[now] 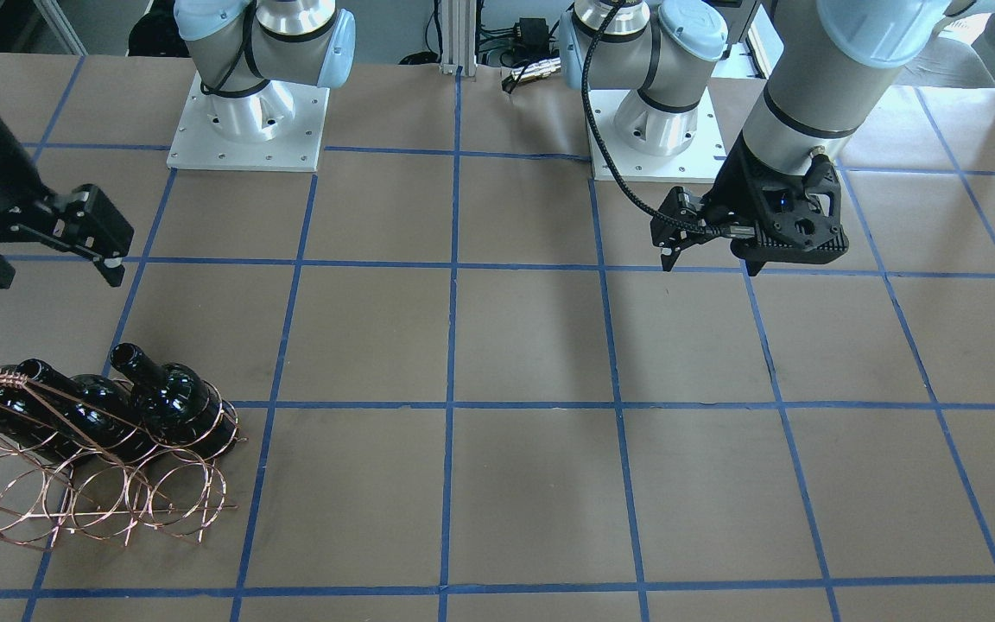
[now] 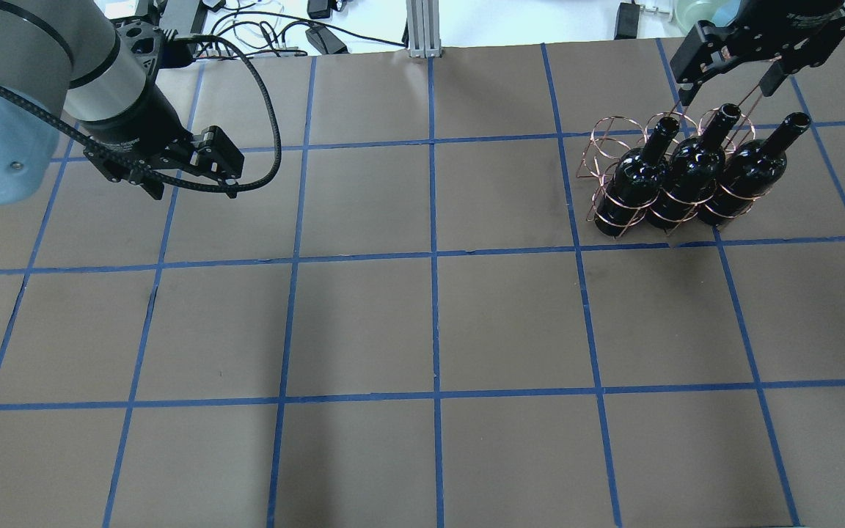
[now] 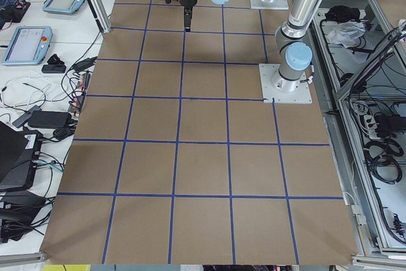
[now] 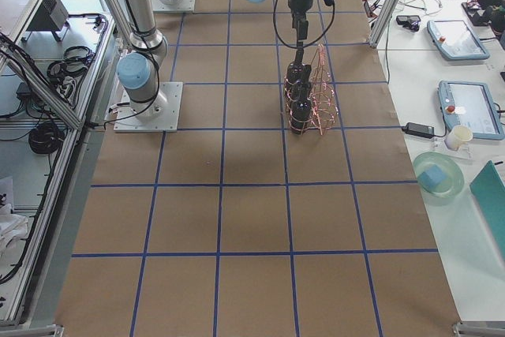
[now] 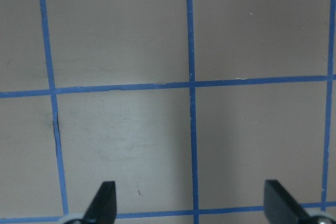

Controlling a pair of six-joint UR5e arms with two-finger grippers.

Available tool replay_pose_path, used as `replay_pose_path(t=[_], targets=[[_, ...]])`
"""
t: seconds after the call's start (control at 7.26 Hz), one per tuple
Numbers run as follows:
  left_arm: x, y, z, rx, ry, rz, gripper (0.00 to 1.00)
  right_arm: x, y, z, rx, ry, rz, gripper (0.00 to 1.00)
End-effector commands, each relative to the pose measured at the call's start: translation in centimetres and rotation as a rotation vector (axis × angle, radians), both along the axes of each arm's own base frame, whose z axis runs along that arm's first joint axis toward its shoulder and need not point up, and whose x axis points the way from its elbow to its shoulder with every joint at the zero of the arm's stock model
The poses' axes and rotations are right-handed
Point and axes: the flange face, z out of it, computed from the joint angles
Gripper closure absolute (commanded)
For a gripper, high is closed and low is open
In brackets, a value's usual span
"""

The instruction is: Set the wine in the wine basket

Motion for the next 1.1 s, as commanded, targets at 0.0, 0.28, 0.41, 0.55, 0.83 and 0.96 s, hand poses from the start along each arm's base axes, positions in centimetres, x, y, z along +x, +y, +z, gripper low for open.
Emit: replay_pose_path(t=[0.0, 0.28, 0.41, 0.55, 0.83, 0.96], targets=[[0.0, 0.0, 0.0, 0.0, 0.0, -0.002, 0.0, 7.3, 3.3, 1.8, -0.005, -0.009, -0.064, 0.0], [0.0, 0.0, 0.0, 0.0, 0.0, 0.001, 0.0, 7.9, 3.3, 0.9, 0.017, -0.008, -0.057, 0.01], [0.0, 0.0, 0.0, 0.0, 0.0, -0.002, 0.0, 8.0, 3.4, 0.9, 0.016, -0.019, -0.036, 0.01], [0.0, 0.0, 0.0, 0.0, 0.0, -0.002, 0.0, 8.0, 3.4, 0.8, 0.019, -0.022, -0.034, 0.01], [0.0, 0.0, 0.0, -0.001, 0.001, 0.001, 0.0, 8.0, 3.5, 0.4, 0.029, -0.02, -0.035, 0.01], [0.0, 0.0, 0.0, -0.001, 0.001, 0.001, 0.0, 8.0, 3.6, 0.2, 0.032, -0.02, -0.035, 0.01]])
